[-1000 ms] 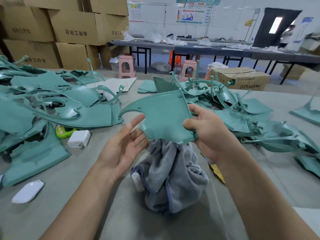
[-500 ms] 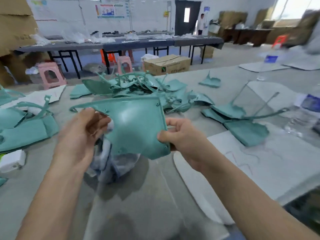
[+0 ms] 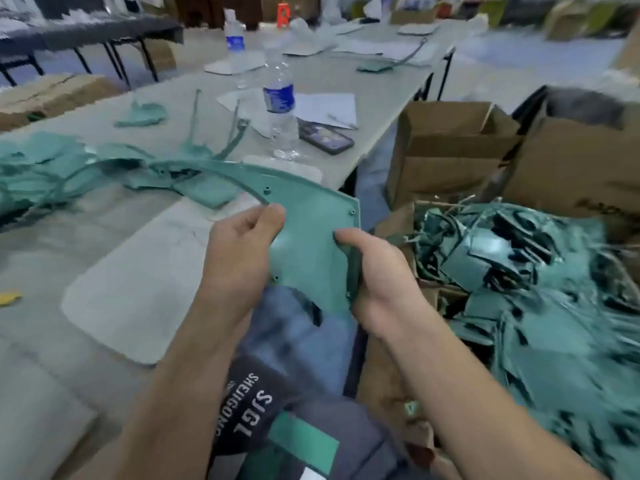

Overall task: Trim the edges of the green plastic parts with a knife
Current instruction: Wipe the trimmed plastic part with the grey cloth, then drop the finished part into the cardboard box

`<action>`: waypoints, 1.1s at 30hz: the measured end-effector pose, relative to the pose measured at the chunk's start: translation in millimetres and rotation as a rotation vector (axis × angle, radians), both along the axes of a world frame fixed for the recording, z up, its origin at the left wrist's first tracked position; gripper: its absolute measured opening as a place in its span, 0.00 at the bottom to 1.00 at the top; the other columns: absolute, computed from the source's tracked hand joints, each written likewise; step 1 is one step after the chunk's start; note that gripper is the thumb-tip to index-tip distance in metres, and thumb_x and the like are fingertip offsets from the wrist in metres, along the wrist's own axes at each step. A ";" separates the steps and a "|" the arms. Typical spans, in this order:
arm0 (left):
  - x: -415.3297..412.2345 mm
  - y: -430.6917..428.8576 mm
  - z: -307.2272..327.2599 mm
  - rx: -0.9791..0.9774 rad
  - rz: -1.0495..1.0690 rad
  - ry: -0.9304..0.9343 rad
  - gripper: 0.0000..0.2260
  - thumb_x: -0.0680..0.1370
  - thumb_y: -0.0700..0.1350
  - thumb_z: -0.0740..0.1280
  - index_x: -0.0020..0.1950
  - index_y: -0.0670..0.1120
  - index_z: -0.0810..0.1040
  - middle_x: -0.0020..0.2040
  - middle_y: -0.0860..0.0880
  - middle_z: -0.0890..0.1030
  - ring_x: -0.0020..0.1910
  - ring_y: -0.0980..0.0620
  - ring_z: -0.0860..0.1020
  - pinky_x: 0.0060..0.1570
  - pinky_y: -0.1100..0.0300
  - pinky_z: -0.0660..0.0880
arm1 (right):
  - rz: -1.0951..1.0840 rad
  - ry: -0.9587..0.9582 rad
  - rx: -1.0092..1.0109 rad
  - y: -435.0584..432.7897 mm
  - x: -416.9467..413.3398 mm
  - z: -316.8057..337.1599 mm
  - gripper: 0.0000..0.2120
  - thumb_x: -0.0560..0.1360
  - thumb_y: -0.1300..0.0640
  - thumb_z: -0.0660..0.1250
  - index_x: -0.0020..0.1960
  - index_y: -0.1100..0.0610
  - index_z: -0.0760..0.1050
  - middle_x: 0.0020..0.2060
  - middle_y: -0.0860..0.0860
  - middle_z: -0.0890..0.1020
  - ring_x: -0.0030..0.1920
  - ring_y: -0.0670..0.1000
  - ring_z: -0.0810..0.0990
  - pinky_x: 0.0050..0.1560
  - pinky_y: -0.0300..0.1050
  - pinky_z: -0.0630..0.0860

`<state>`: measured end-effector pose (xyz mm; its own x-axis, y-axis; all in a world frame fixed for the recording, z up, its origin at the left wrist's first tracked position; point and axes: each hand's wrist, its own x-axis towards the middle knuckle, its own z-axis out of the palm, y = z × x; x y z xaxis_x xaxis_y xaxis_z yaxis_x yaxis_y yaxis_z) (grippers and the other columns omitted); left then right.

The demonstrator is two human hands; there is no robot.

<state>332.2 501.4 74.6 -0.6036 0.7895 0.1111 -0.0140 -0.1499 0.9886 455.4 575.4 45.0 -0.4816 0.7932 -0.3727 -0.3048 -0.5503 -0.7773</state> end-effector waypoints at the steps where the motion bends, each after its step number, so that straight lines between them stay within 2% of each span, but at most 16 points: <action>1: 20.5 13.7 -9.2 -0.026 -0.047 -0.018 0.15 0.82 0.43 0.66 0.37 0.41 0.84 0.38 0.47 0.84 0.36 0.51 0.81 0.36 0.59 0.77 | -0.070 -0.024 -0.005 11.1 21.8 -8.0 0.12 0.77 0.59 0.68 0.57 0.62 0.83 0.50 0.59 0.87 0.49 0.60 0.87 0.41 0.50 0.84; 4: 78.9 49.1 -38.8 -0.132 -0.287 -0.068 0.17 0.82 0.42 0.65 0.37 0.52 0.87 0.39 0.52 0.87 0.38 0.56 0.84 0.34 0.63 0.78 | -0.237 -0.120 -0.045 29.7 92.2 -43.5 0.14 0.72 0.53 0.72 0.54 0.59 0.85 0.49 0.57 0.88 0.48 0.60 0.87 0.42 0.51 0.83; 6: 115.2 68.3 -69.2 -0.262 -0.449 -0.064 0.15 0.81 0.40 0.67 0.41 0.55 0.88 0.45 0.53 0.87 0.45 0.56 0.86 0.41 0.62 0.80 | -0.351 -0.186 -0.123 30.2 143.0 -77.2 0.13 0.74 0.54 0.71 0.55 0.60 0.84 0.49 0.57 0.88 0.48 0.60 0.87 0.45 0.54 0.83; 8: 148.5 82.4 -108.9 -0.433 -0.560 0.035 0.09 0.78 0.41 0.69 0.51 0.52 0.87 0.50 0.55 0.87 0.51 0.56 0.84 0.51 0.57 0.81 | -0.483 -0.280 -0.214 24.0 192.9 -112.6 0.12 0.76 0.57 0.71 0.56 0.61 0.83 0.48 0.57 0.88 0.46 0.60 0.87 0.46 0.54 0.83; 10: 179.4 89.6 -147.2 -0.584 -0.632 0.087 0.12 0.76 0.41 0.71 0.57 0.51 0.85 0.52 0.56 0.86 0.54 0.57 0.82 0.59 0.55 0.79 | -0.584 -0.381 -0.325 10.6 234.2 -146.4 0.11 0.76 0.57 0.71 0.57 0.61 0.82 0.46 0.58 0.88 0.45 0.61 0.87 0.45 0.56 0.83; 12: 207.0 89.7 -179.0 -0.692 -0.707 -0.022 0.12 0.75 0.40 0.71 0.56 0.51 0.85 0.52 0.53 0.86 0.56 0.53 0.82 0.61 0.53 0.78 | -0.631 -0.432 -0.432 -6.6 262.4 -175.7 0.08 0.78 0.58 0.70 0.55 0.61 0.81 0.43 0.58 0.88 0.42 0.61 0.87 0.42 0.55 0.84; 15: 236.0 82.2 -214.2 -0.818 -0.784 -0.099 0.13 0.74 0.38 0.70 0.55 0.50 0.86 0.52 0.52 0.86 0.56 0.52 0.82 0.57 0.59 0.79 | -0.684 -0.505 -0.550 -23.7 285.7 -205.4 0.08 0.77 0.59 0.71 0.53 0.62 0.81 0.45 0.60 0.87 0.47 0.62 0.85 0.52 0.62 0.82; 18: 250.3 77.8 -229.5 -0.831 -0.872 -0.123 0.20 0.74 0.38 0.68 0.63 0.54 0.82 0.63 0.54 0.81 0.61 0.56 0.77 0.60 0.60 0.75 | -0.754 -0.552 -0.546 -19.9 299.0 -217.0 0.07 0.76 0.59 0.72 0.51 0.61 0.81 0.46 0.59 0.85 0.48 0.60 0.83 0.54 0.58 0.80; 21: 251.1 85.9 -227.1 -0.771 -0.851 -0.183 0.30 0.77 0.38 0.67 0.77 0.55 0.68 0.75 0.52 0.68 0.74 0.53 0.68 0.66 0.56 0.71 | -0.844 -0.535 -0.431 6.2 315.2 -220.3 0.06 0.77 0.56 0.71 0.51 0.59 0.79 0.45 0.55 0.80 0.45 0.55 0.78 0.49 0.55 0.75; 23: 246.2 92.9 -219.9 -0.740 -0.788 -0.211 0.31 0.78 0.40 0.67 0.79 0.56 0.64 0.78 0.53 0.64 0.75 0.52 0.65 0.66 0.56 0.69 | -0.876 -0.404 -0.361 34.2 324.2 -216.0 0.05 0.78 0.56 0.71 0.51 0.58 0.80 0.44 0.52 0.80 0.43 0.52 0.76 0.49 0.52 0.75; 26: 238.4 98.5 -210.4 -0.739 -0.737 -0.228 0.29 0.79 0.45 0.68 0.79 0.57 0.64 0.79 0.54 0.64 0.75 0.51 0.67 0.71 0.52 0.67 | -0.797 -0.244 -0.363 73.5 324.0 -216.3 0.07 0.78 0.59 0.71 0.55 0.59 0.79 0.48 0.54 0.82 0.45 0.51 0.77 0.48 0.49 0.74; 29: 232.5 101.7 -202.1 -0.750 -0.680 -0.249 0.26 0.82 0.48 0.65 0.79 0.54 0.64 0.79 0.52 0.65 0.76 0.51 0.65 0.73 0.51 0.66 | -0.601 -0.319 -0.465 73.3 301.1 -238.1 0.08 0.77 0.66 0.67 0.56 0.64 0.76 0.52 0.59 0.82 0.53 0.57 0.80 0.50 0.51 0.79; 31: 225.1 105.1 -197.9 -0.729 -0.631 -0.233 0.24 0.83 0.48 0.64 0.79 0.53 0.65 0.78 0.51 0.66 0.75 0.52 0.65 0.74 0.51 0.64 | -0.517 -0.370 -0.526 58.0 274.8 -250.1 0.07 0.77 0.68 0.65 0.54 0.64 0.76 0.56 0.61 0.81 0.58 0.59 0.79 0.51 0.53 0.80; 33: 215.4 108.2 -192.5 -0.711 -0.590 -0.213 0.23 0.83 0.48 0.64 0.78 0.54 0.67 0.78 0.52 0.67 0.73 0.53 0.67 0.75 0.49 0.63 | -0.477 -0.346 -0.599 44.9 244.5 -255.3 0.08 0.78 0.68 0.64 0.56 0.66 0.75 0.58 0.63 0.78 0.59 0.61 0.77 0.48 0.54 0.81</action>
<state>547.6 609.6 -117.9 -0.0373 0.8141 -0.5795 -0.0855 0.5752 0.8136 699.9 620.3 -210.3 0.0739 0.5034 -0.8609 -0.4074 -0.7727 -0.4868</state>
